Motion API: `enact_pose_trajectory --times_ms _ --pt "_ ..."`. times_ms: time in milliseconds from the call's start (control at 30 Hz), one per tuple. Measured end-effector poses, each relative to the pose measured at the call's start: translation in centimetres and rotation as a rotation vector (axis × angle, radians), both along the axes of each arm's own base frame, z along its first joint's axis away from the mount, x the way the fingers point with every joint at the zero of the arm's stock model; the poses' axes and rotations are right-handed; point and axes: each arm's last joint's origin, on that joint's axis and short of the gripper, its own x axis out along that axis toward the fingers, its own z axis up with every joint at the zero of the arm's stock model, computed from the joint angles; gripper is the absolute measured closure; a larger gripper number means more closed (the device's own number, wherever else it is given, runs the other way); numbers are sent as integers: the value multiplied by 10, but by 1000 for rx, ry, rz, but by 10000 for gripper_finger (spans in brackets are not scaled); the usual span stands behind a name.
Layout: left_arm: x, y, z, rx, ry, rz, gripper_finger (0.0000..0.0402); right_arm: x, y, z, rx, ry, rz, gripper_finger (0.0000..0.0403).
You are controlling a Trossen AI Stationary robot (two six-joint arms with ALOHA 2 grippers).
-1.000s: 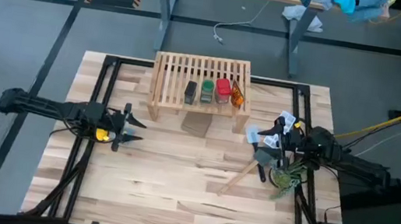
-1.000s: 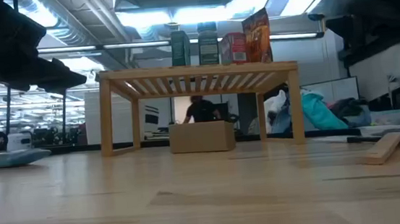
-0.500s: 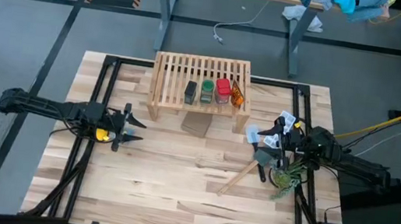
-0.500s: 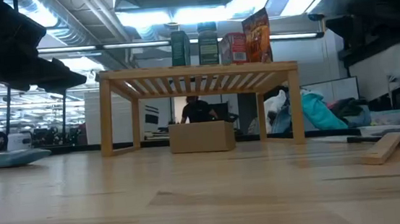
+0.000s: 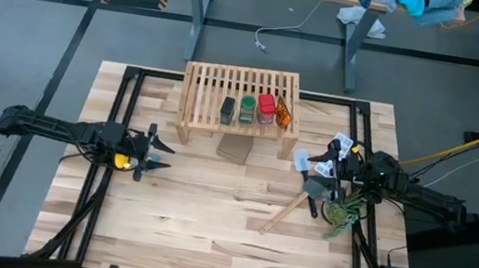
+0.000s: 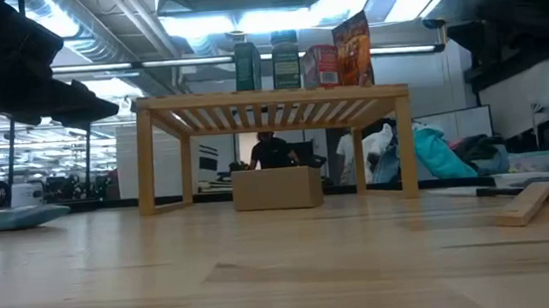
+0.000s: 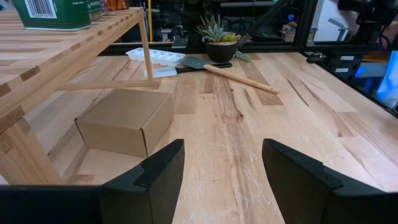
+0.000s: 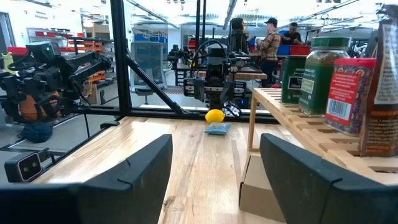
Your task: Shelf spices
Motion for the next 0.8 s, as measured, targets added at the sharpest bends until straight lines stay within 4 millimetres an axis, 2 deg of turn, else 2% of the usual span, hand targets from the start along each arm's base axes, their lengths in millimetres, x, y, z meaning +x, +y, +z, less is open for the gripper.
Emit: enact_pose_trajectory --times_ms 300,800 --pt "0 0 0 0 0 0 192 1 -11 -4 13 43 -112 152" --pt "0 0 0 0 0 0 192 1 -11 -5 18 60 -110 152"
